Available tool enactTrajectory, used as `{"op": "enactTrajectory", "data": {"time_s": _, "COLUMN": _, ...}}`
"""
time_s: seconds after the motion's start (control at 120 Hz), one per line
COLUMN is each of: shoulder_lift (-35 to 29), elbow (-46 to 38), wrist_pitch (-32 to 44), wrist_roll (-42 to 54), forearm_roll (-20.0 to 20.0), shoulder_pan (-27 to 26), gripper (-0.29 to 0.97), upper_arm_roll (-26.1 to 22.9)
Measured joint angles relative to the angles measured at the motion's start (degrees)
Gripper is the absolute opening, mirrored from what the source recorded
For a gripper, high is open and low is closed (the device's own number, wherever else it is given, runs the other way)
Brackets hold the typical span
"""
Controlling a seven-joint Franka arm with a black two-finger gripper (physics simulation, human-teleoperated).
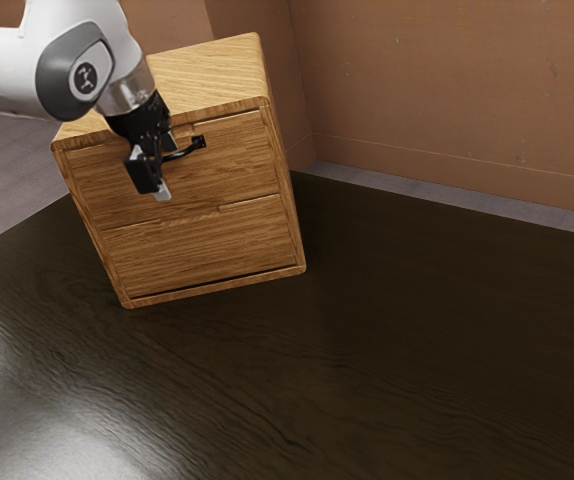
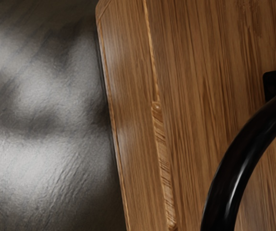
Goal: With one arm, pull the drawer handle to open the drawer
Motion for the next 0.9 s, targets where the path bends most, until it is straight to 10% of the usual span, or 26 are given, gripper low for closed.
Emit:
{"op": "enactTrajectory", "data": {"time_s": 0.45, "shoulder_lift": -0.6, "elbow": -0.8, "wrist_pitch": 0.0, "wrist_roll": -0.9, "forearm_roll": -0.6, "shoulder_pan": 0.2, "gripper": 0.19, "upper_arm_roll": -0.2}}
{"op": "enactTrajectory", "data": {"time_s": 0.9, "shoulder_lift": -5.1, "elbow": -7.0, "wrist_pitch": 3.1, "wrist_roll": -0.9, "forearm_roll": -0.2, "shoulder_pan": -0.7, "gripper": 0.10, "upper_arm_roll": -0.2}}
